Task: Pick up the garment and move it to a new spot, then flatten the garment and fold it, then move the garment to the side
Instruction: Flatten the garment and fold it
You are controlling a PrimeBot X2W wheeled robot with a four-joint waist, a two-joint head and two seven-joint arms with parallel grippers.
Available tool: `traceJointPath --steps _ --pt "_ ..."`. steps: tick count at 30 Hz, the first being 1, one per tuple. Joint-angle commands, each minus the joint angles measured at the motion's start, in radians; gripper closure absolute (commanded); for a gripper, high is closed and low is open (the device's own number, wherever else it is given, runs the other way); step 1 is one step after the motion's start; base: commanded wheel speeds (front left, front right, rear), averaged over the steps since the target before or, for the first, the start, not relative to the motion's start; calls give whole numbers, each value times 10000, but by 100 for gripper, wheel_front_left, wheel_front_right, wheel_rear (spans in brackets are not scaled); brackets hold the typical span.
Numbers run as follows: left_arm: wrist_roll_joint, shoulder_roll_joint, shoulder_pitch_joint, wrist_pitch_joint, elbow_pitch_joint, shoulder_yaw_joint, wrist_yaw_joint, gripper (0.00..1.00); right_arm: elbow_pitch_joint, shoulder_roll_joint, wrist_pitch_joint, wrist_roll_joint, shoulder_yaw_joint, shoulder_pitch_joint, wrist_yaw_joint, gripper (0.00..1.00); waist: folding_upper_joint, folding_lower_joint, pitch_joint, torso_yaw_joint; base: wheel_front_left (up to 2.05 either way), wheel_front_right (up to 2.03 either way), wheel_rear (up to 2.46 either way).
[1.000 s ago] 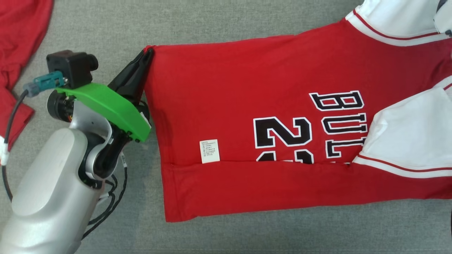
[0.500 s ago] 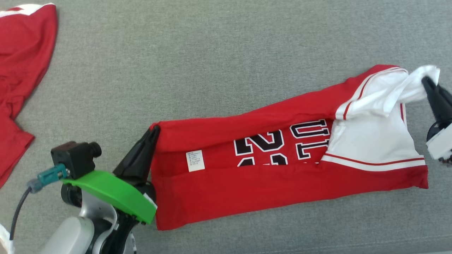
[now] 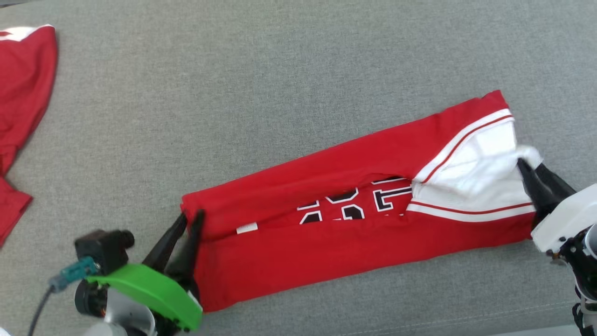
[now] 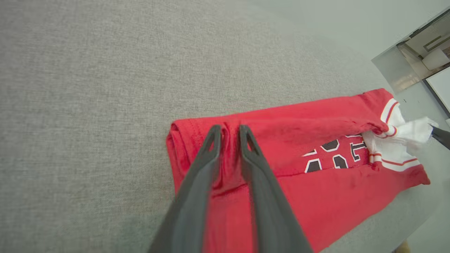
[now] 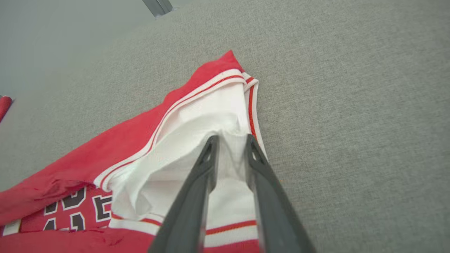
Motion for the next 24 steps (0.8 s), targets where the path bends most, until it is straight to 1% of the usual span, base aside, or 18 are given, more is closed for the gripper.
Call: traceJointPath --steps 1,3,4,5,7,8,10,11,13,15,17,20,23,24 --pt "264 181 325 25 129 -133 54 0 78 -96 140 -80 13 143 -7 0 0 0 -166 -4 0 0 0" --pt "408 247 657 -27 242 -350 100 0 69 -174 356 -6 90 236 -5 0 0 0 -318 -18 0 0 0" --pt "570 266 800 -237 282 -364 158 0 -11 -207 430 77 10 234 -7 0 0 0 -376 -29 0 0 0" --pt "719 209 865 -542 326 -250 282 0 -55 -220 497 140 -72 184 -7 0 0 0 -408 -32 0 0 0" --pt "1290 159 983 -1483 433 -105 452 0 -123 -262 620 100 -264 -17 -7 0 0 0 -441 -41 0 0 0" --pt "1471 -28 1070 -2017 520 -49 507 0 -93 -262 724 8 -338 -152 -7 0 0 0 -449 -31 0 0 0" --pt "1771 -330 1110 -2669 714 125 517 0 155 -357 1015 -245 -347 -371 -5 0 0 0 -449 41 0 0 0" --pt "2009 -427 1060 -2824 801 224 513 0 290 -405 1145 -365 -318 -478 -5 0 0 0 -431 86 0 0 0" --pt "2490 -801 956 -2974 1021 372 429 0 664 -446 1412 -611 -234 -736 -5 0 0 0 -371 199 0 0 0" --pt "3067 -1357 836 -3026 996 773 257 0 1113 -470 1572 -893 -176 -1004 -5 0 0 0 -316 349 0 0 0" --pt "3629 -1849 924 -3011 1077 1183 -38 0 1649 -419 1702 -1148 -36 -1264 -5 0 0 0 -261 507 0 0 0" --pt "4403 -2698 1154 -3009 1223 1812 -639 0 2586 -429 1809 -1501 92 -1650 -7 0 0 0 -200 769 0 0 0" --pt "4905 -3301 1305 -3010 1542 2333 -1242 0 3418 -334 1900 -1676 108 -1892 -7 0 0 0 -213 1012 0 0 0" --pt "5118 -3491 1319 -3010 1654 2533 -1469 0 3744 -215 2006 -1578 89 -1936 -7 0 0 0 -239 1085 0 0 0"
